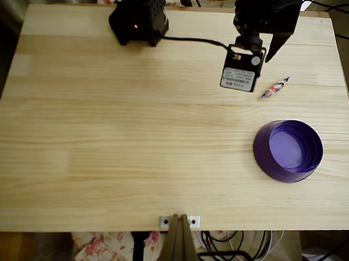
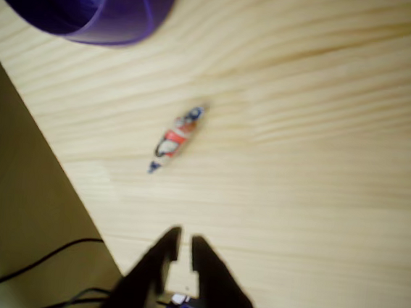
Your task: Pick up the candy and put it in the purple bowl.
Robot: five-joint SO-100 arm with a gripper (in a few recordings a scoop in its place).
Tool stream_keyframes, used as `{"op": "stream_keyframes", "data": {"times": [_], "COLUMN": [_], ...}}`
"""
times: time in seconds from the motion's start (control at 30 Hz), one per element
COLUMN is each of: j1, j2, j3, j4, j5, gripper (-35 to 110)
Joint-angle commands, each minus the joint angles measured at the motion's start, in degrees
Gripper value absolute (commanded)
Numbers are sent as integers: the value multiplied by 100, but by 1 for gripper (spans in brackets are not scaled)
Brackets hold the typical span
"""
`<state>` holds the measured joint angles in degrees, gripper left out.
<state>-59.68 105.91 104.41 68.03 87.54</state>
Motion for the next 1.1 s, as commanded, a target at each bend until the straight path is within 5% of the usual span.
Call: {"op": "stream_keyframes", "data": {"times": [0.0,1.07], "j1": [-141,-721], "j2": [26,-1872], "j3": [-554,-2540], "j4": [-44,545], "j5": [606,3287], "gripper": [2,13]}}
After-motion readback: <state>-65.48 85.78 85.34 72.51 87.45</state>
